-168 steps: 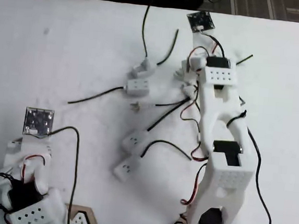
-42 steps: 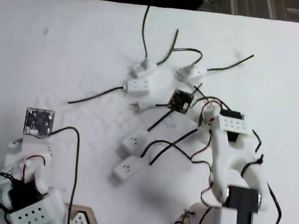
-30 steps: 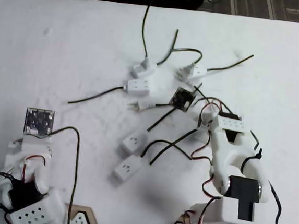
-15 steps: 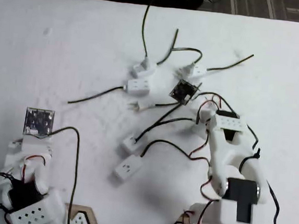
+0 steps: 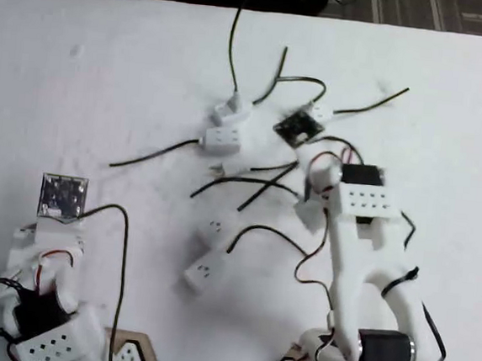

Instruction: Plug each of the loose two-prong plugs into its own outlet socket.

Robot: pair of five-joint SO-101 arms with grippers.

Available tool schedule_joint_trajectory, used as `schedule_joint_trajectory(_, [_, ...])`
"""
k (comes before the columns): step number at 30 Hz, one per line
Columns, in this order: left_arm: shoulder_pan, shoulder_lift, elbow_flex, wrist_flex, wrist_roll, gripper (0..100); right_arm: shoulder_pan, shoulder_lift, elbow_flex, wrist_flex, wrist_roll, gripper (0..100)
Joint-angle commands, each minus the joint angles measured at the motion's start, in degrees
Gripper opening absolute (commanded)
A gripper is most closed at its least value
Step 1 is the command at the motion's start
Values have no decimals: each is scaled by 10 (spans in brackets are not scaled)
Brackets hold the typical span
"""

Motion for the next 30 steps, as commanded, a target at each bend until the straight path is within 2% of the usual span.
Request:
schedule_joint_trajectory(1, [-1,-8,-4,3,3,23,-12,-22,-19,7,-28,19])
schedule_joint_trajectory(11, [-1,-8,-4,3,3,23,-7,156,-62,10,-27,19])
schedule_joint_trajectory(17, [-1,-8,-4,3,3,23,-10,247,-166,89,-30,55])
schedule_joint_trajectory(21, [-1,-8,-4,3,3,23,-9,272,-225,132,-30,148])
schedule_joint_trajectory(30, [-1,-8,-4,3,3,23,-31,277,-257,135,-26,159])
